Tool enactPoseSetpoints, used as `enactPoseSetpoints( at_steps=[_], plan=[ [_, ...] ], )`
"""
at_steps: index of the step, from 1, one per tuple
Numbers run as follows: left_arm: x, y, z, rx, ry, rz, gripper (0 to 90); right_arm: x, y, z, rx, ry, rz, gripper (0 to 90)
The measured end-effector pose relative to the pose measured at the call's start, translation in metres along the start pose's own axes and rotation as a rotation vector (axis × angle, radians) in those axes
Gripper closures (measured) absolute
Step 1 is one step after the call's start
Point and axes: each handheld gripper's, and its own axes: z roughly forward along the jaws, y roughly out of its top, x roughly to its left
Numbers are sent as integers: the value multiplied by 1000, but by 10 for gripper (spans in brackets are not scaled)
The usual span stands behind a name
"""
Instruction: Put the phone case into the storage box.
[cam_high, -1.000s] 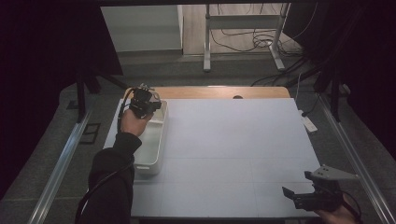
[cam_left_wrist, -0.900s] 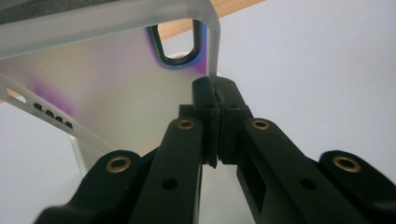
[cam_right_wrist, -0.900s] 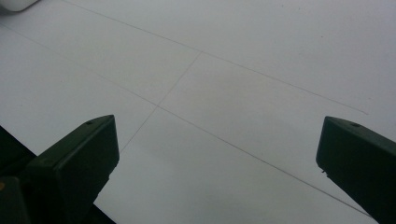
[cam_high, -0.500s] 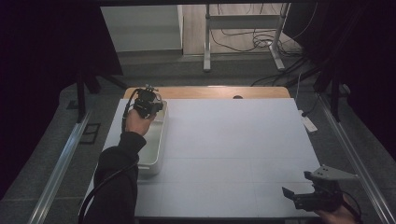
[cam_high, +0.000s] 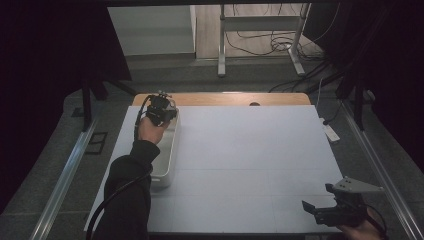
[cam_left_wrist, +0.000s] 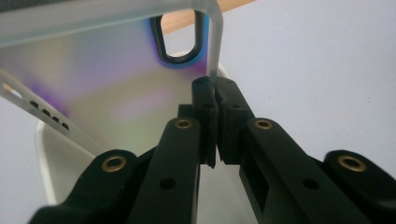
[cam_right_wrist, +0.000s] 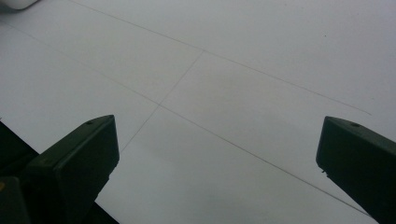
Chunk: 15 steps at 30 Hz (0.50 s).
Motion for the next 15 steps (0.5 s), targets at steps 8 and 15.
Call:
enactPoseSetpoints(
  at_steps=[8,15],
  plan=[
    [1,2,3,-12,-5,-7,810,-1,0,0,0,5,4,0],
    [0,2,-3,-33,-15,7,772,-1,0,0,1,4,3,0]
  ],
)
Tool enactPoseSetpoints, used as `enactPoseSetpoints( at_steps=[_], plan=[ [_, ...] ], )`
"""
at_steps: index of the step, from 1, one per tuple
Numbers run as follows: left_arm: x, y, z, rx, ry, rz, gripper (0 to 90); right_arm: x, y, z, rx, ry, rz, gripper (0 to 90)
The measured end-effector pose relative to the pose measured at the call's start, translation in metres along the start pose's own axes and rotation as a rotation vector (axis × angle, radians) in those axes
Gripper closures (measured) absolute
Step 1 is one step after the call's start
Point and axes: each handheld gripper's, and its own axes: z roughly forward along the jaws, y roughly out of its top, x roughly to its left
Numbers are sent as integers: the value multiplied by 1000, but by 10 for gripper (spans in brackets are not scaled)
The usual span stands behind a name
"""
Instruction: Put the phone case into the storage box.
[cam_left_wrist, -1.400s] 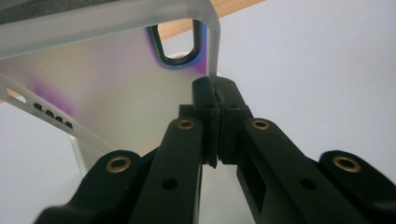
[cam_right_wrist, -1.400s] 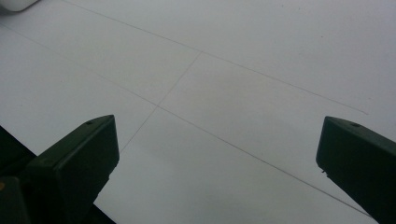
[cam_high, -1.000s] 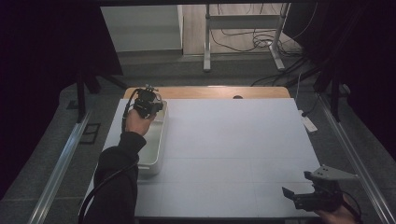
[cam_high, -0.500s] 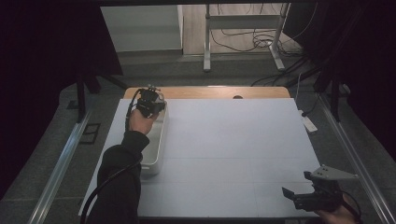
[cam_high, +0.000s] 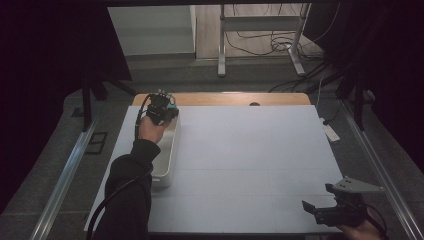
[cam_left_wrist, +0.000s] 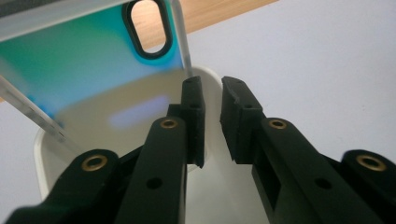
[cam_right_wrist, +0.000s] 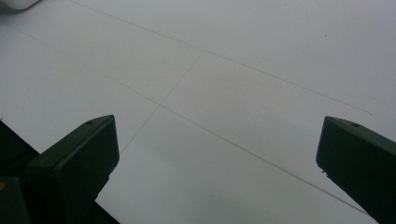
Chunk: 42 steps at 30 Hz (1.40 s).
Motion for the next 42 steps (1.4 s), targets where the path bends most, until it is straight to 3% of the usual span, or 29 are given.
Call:
enactPoseSetpoints(
  at_steps=[11,31,42],
  plan=[
    [-2,-5,-8,-10,-35,14,632,0,0,0,2,-2,-3,0],
    [-6,-14,-27,-41,-127,-4,399,1,0,1,5,-6,-1,0],
    [-6,-21,-34,-52,-148,-24,181,1,0,1,7,-6,-1,0]
  ],
)
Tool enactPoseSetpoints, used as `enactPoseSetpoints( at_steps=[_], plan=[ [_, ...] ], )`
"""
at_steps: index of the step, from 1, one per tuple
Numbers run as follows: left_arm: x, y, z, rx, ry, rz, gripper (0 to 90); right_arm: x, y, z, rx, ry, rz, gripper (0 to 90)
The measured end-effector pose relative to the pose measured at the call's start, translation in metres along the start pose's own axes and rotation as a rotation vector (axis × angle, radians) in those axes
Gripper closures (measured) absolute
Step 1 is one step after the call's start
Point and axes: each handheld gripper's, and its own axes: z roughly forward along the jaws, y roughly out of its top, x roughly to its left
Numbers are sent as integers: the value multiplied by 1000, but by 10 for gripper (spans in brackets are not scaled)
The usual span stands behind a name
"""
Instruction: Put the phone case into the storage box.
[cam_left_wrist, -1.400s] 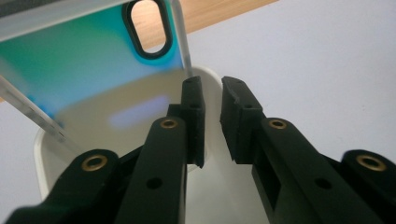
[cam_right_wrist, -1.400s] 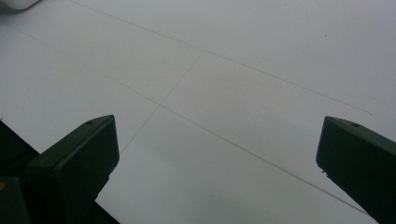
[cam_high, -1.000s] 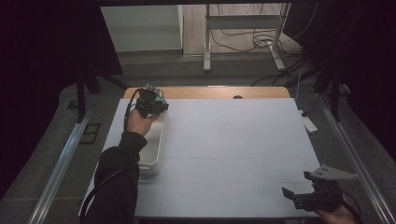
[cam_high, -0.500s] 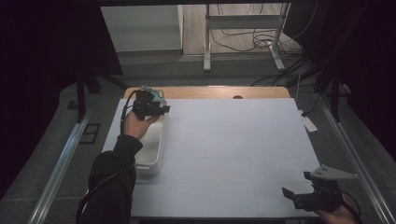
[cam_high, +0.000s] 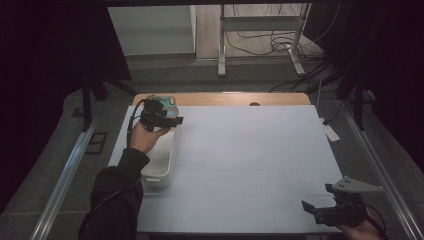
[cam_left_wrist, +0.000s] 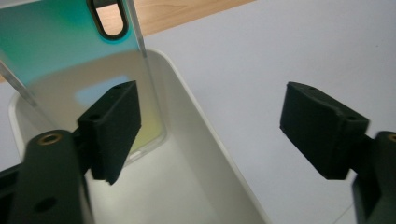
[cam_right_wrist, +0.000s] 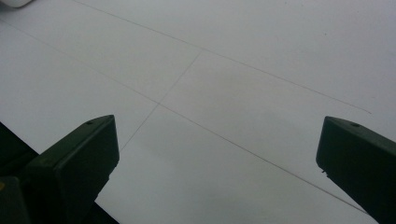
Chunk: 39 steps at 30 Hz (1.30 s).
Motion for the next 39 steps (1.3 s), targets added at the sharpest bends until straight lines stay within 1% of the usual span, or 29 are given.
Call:
enactPoseSetpoints(
  at_steps=[4,7,9,11,13,14,16,21,28,29,32,39],
  plan=[
    [-2,-2,-3,-4,-6,2,98,0,0,0,0,0,0,0],
    [-3,-4,-5,-1,-24,5,74,0,0,0,0,0,-1,0],
    [-4,-5,-6,1,-29,7,63,0,0,0,1,-1,-1,0],
    [-6,-6,-7,4,-38,17,36,0,0,0,3,-2,-2,0],
    [-9,-7,-9,6,-33,35,23,0,0,1,6,-4,-3,0],
    [-11,-7,-9,6,-29,36,15,0,0,1,7,-4,-3,0],
    [-13,-8,-11,2,-28,51,10,0,0,1,8,-3,-2,0],
    [-18,-11,-14,-14,-39,64,3,0,0,1,7,-5,-3,0],
    [-27,-14,-20,-40,-35,111,0,0,0,1,4,-6,0,0],
    [-29,-14,-21,-44,-38,124,0,0,0,1,5,-7,0,0],
    [-32,-15,-23,-49,-43,141,0,0,0,1,4,-7,-1,0],
    [-36,-19,-27,-53,-50,132,0,1,0,1,5,-9,-3,0]
  ],
)
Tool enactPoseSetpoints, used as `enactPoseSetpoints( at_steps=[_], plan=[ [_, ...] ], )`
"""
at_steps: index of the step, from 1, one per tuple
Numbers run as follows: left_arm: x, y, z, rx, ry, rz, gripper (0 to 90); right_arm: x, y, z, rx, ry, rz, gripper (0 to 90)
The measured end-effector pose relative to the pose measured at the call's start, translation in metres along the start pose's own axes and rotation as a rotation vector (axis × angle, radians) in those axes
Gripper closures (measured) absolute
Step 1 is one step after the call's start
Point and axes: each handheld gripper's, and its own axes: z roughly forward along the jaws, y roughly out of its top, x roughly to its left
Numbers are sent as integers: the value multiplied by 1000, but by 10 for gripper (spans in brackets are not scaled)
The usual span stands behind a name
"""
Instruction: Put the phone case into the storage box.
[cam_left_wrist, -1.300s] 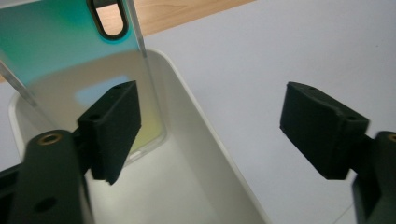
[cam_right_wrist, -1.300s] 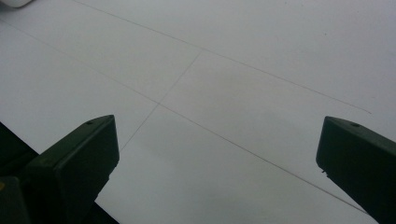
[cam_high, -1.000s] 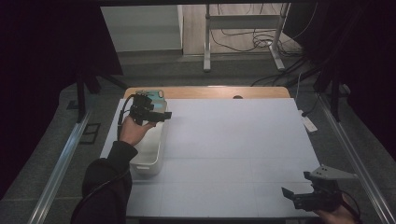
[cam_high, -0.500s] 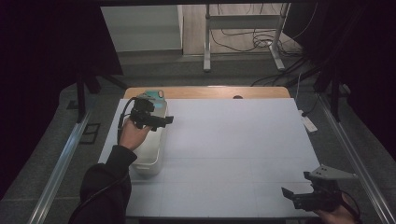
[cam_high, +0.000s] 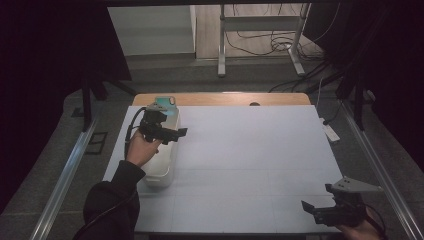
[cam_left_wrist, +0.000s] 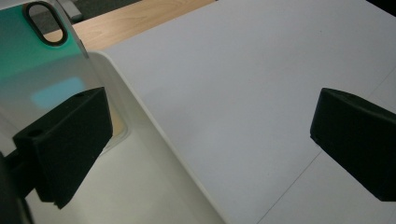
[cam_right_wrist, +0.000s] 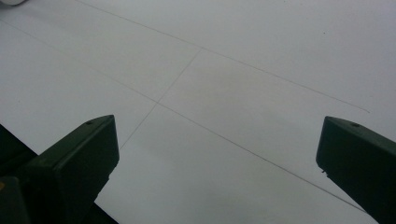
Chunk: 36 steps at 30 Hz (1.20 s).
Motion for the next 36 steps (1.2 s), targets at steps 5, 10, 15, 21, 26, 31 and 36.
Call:
enactPoseSetpoints(
  at_steps=[5,10,15,21,26,31,36],
  plan=[
    [-4,-4,-4,-15,-5,-1,0,0,0,0,0,-1,-1,0],
    [-9,-8,-9,-31,-11,11,0,0,0,0,0,-1,-2,0],
    [-16,-13,-14,-55,-28,18,0,0,0,0,2,-1,-4,0],
    [-25,-20,-15,-69,-47,30,0,1,0,1,5,-3,-7,0],
    [-30,-24,-17,-89,-57,49,0,1,0,1,5,-3,-8,0],
    [-37,-27,-20,-102,-65,58,0,1,0,0,5,-2,-8,0],
    [-42,-31,-22,-111,-68,68,0,1,0,0,6,0,-10,0]
  ],
)
